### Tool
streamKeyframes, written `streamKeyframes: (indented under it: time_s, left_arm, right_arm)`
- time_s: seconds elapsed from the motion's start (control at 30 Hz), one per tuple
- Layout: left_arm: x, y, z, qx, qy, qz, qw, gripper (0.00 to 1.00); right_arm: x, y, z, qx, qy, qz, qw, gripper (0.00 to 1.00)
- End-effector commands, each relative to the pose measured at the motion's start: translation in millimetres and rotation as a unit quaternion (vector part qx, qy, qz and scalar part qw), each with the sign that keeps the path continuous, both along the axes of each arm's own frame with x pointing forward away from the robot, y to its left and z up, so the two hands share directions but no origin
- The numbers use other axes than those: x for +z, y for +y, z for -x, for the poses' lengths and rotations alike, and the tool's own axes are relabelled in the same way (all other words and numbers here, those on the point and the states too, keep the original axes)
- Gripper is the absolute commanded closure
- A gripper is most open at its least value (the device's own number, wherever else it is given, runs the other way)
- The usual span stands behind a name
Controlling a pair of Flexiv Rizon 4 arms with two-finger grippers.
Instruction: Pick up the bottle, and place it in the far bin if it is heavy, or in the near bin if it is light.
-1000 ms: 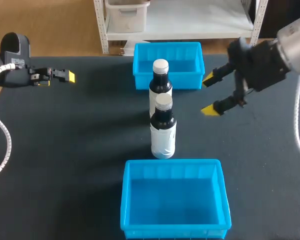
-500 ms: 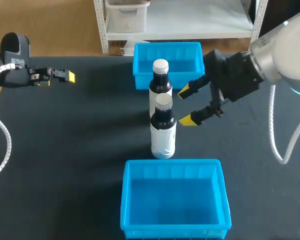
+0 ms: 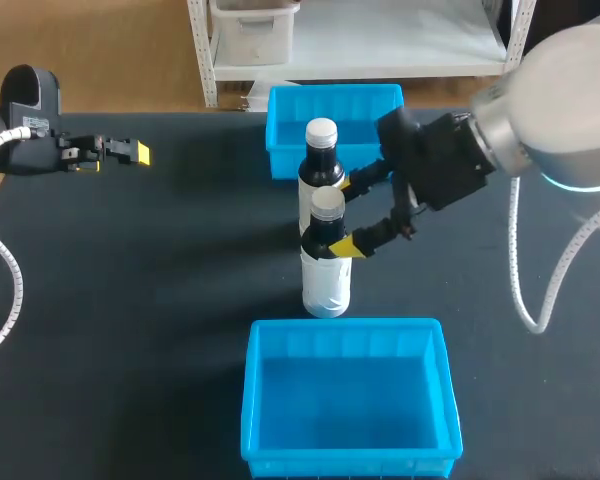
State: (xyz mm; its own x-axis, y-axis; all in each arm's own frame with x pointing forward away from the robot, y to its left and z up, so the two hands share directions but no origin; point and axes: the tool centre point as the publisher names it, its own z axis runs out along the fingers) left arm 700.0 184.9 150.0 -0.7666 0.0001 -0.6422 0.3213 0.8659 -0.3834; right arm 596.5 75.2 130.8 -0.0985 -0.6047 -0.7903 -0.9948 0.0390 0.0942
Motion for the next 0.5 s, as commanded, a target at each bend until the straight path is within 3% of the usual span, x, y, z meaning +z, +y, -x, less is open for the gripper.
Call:
streamKeyframes:
  time_s: [0.03,0.5]
  left_arm:
    - [0.0,0.0,0.0,0.000,0.000,0.000,1.000,0.00]
    - [0.0,0.0,0.0,0.000,0.000,0.000,1.000,0.00]
  right_arm:
    - [-2.1,6.9,1.2,0.004,0.002,0.000,1.000,0.00]
    - [-7.1,14.0,5.8,0.008,0.013,-0.008,1.000,0.00]
